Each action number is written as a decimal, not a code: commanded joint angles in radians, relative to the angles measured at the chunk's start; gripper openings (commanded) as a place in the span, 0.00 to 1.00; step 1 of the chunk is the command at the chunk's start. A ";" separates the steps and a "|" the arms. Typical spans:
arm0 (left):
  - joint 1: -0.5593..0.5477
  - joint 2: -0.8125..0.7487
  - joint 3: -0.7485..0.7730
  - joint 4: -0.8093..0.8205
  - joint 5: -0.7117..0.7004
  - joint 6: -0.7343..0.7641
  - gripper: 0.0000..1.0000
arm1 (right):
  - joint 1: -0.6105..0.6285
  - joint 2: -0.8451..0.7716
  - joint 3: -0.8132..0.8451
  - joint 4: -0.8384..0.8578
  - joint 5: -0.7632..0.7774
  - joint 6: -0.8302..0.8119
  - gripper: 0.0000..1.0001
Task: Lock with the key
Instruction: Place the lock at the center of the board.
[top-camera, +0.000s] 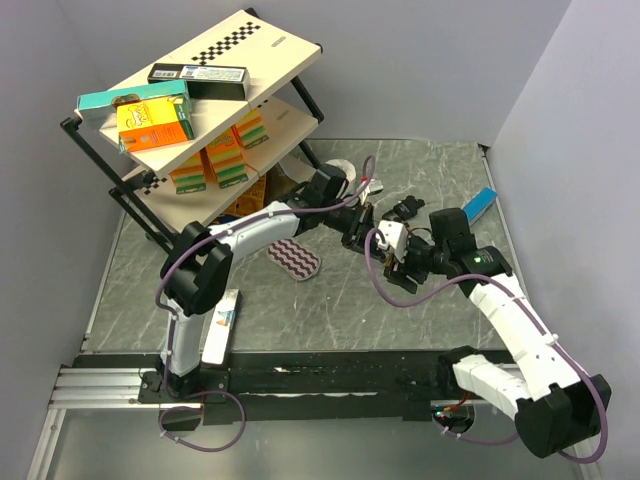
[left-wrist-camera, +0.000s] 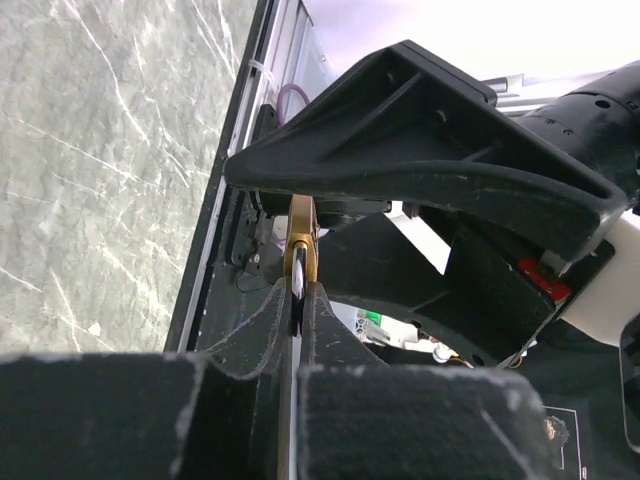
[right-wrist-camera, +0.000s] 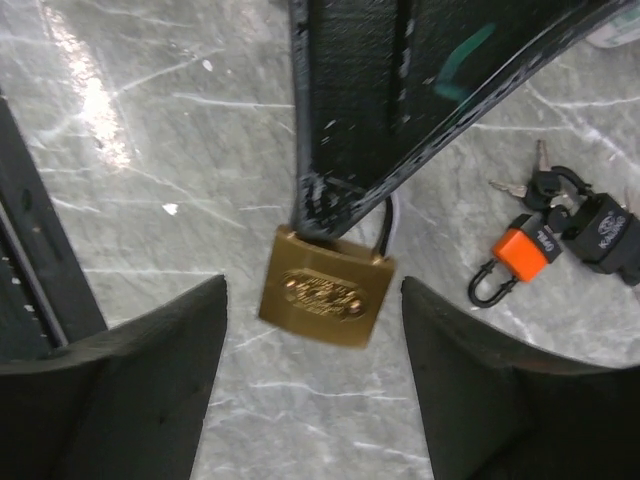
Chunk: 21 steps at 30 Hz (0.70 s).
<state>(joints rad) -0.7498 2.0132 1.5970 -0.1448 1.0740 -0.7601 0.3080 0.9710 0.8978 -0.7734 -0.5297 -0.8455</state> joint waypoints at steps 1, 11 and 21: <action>-0.008 -0.033 0.012 -0.007 0.000 0.021 0.01 | 0.011 0.012 0.052 0.040 0.007 -0.038 0.68; -0.010 -0.034 0.006 -0.015 -0.006 0.036 0.01 | 0.014 0.051 0.078 0.052 -0.007 -0.017 0.57; -0.003 -0.037 0.003 -0.041 0.003 0.058 0.01 | 0.016 0.078 0.093 0.051 -0.026 -0.009 0.50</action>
<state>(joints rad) -0.7448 2.0129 1.6009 -0.1986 1.0489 -0.7136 0.3187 1.0477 0.9482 -0.7639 -0.5327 -0.8375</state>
